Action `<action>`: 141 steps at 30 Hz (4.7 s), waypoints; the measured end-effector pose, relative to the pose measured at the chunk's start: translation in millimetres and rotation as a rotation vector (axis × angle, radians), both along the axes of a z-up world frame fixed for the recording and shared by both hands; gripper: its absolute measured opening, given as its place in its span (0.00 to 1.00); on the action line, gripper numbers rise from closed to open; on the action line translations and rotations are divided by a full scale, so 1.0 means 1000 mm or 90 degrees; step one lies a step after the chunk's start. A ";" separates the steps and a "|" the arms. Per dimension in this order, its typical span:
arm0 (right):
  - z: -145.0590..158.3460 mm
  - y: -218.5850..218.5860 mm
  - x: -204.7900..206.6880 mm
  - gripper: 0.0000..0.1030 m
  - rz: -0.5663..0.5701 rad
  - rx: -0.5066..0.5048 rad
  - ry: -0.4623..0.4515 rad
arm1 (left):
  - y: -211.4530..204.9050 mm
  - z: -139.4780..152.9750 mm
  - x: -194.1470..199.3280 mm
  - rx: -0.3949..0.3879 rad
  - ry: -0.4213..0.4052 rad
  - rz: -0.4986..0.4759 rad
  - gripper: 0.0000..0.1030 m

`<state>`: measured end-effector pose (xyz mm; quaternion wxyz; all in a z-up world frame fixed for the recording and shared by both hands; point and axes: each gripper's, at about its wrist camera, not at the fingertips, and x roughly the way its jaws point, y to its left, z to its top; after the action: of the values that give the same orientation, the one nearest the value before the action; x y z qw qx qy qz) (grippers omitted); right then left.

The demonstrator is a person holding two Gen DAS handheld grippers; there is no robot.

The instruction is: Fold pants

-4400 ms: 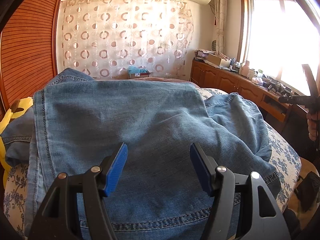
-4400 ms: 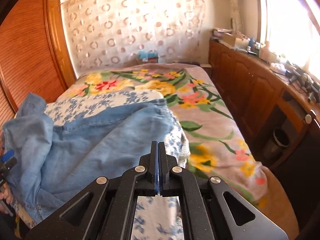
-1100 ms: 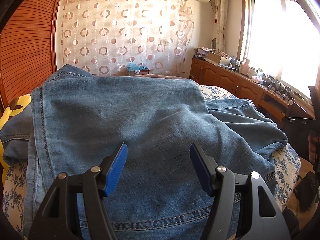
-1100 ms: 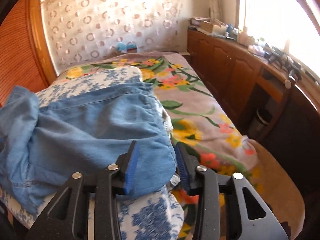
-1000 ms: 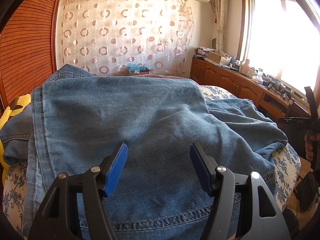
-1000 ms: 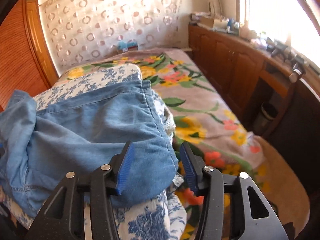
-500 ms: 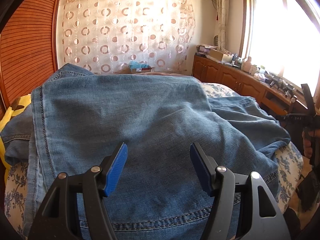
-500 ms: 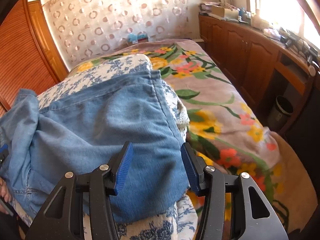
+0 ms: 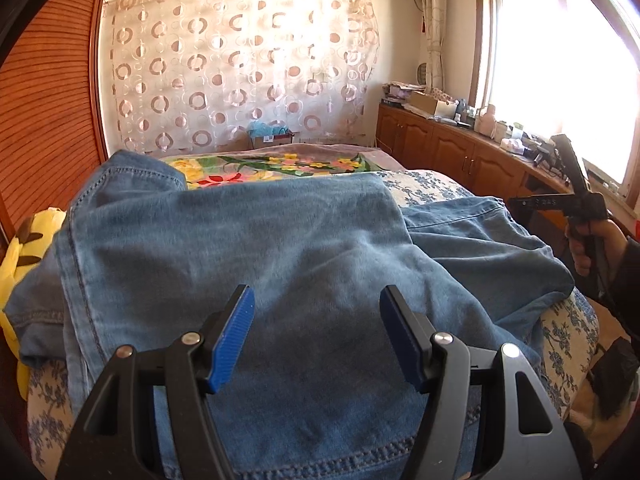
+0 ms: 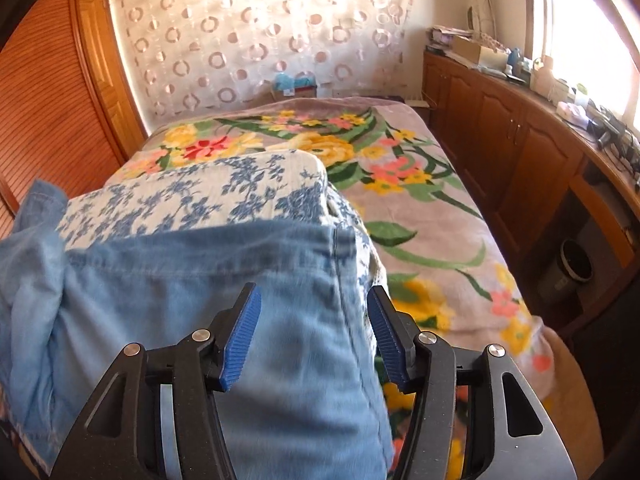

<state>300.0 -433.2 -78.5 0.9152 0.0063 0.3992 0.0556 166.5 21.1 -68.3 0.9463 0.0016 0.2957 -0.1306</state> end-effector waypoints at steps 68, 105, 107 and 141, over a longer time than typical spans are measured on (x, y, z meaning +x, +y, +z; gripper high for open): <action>0.016 0.004 0.055 0.22 0.033 -0.028 -0.030 | -0.039 0.014 0.048 0.017 0.032 -0.037 0.64; -0.045 -0.041 -0.120 0.60 -0.061 0.167 0.076 | -0.052 0.019 -0.016 0.003 0.024 -0.067 0.64; -0.046 -0.041 -0.118 0.60 -0.054 0.187 0.087 | -0.051 0.017 -0.018 0.002 0.026 -0.065 0.64; 0.112 0.071 -0.112 0.08 0.079 0.158 -0.149 | 0.022 0.048 -0.071 0.035 -0.031 0.022 0.64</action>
<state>188.1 -362.6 33.7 0.9424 0.0879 0.2795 0.1612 95.6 42.8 -20.8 0.9549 0.0259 0.2761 -0.1062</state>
